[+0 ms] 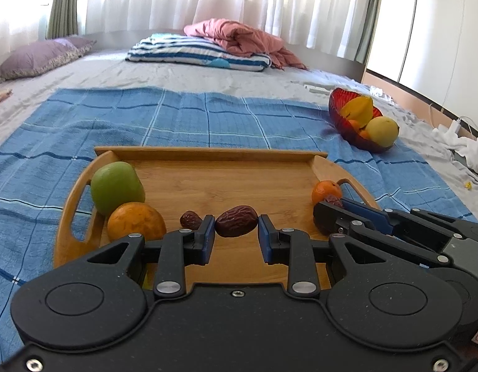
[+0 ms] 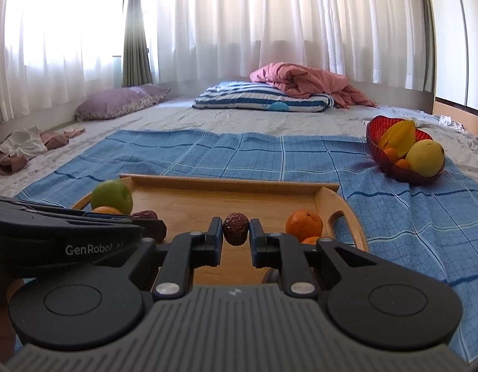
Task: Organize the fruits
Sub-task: 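Lift and carry both held dates over the wooden tray, then lower the dates onto the tray and open both tools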
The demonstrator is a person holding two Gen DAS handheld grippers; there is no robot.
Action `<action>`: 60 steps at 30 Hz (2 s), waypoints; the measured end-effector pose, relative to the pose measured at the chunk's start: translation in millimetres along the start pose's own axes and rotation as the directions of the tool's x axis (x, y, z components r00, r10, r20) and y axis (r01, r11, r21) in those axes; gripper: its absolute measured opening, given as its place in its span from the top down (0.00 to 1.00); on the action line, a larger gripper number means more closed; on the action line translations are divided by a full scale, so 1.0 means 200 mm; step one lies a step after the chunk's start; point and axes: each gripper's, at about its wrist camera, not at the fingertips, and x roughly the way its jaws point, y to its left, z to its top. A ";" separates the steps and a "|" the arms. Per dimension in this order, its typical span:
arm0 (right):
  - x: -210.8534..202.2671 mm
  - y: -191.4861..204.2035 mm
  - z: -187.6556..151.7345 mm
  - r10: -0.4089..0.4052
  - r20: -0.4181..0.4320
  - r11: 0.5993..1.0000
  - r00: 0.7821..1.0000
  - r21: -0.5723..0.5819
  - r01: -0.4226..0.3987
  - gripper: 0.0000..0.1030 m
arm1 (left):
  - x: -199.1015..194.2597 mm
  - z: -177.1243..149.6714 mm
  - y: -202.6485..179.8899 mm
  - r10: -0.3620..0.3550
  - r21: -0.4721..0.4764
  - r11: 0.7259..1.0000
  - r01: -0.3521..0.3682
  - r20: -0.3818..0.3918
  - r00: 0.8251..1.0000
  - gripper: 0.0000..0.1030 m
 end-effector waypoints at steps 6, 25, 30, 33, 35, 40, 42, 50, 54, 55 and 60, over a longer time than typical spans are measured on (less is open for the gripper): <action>0.11 -0.05 0.09 0.048 -0.109 0.998 0.993 0.050 -0.042 0.78 | 0.10 0.08 0.03 -0.023 -0.029 0.999 0.021 -0.078 0.997 0.73; 0.39 -0.15 0.21 0.069 -0.390 0.994 0.918 0.110 -0.028 0.78 | 0.36 0.21 0.04 -0.028 -0.055 0.998 0.014 -0.274 0.961 0.73; 0.43 -0.16 0.20 0.079 -0.404 0.991 0.911 0.129 -0.029 0.78 | 0.38 0.21 0.03 -0.015 -0.045 0.999 0.002 -0.280 0.960 0.73; 0.44 -0.15 0.19 0.086 -0.412 0.991 0.907 0.133 -0.033 0.78 | 0.40 0.21 0.04 -0.006 -0.038 0.999 -0.006 -0.282 0.959 0.73; 0.45 -0.15 0.19 0.089 -0.417 0.990 0.905 0.135 -0.035 0.78 | 0.41 0.21 0.04 -0.004 -0.040 0.999 -0.007 -0.287 0.958 0.73; 0.48 -0.16 0.18 0.085 -0.426 0.989 0.901 0.143 -0.026 0.78 | 0.45 0.20 0.06 -0.007 -0.059 0.998 -0.011 -0.298 0.955 0.73; 0.49 -0.17 0.17 0.089 -0.428 0.988 0.900 0.154 -0.024 0.78 | 0.46 0.20 0.06 -0.014 -0.064 0.998 -0.006 -0.302 0.953 0.73; 0.51 -0.19 0.15 0.113 -0.422 0.982 0.899 0.183 -0.037 0.78 | 0.48 0.19 0.07 -0.021 -0.070 0.998 0.001 -0.296 0.955 0.72; 0.52 -0.19 0.15 0.120 -0.416 0.982 0.901 0.186 -0.045 0.78 | 0.47 0.18 0.07 -0.023 -0.066 0.998 0.004 -0.291 0.956 0.72; 0.52 -0.19 0.15 0.120 -0.415 0.982 0.902 0.185 -0.046 0.78 | 0.47 0.18 0.07 -0.024 -0.065 0.998 0.005 -0.290 0.957 0.72; 0.52 -0.19 0.14 0.119 -0.411 0.982 0.904 0.181 -0.047 0.77 | 0.48 0.18 0.07 -0.022 -0.061 0.998 0.005 -0.286 0.958 0.72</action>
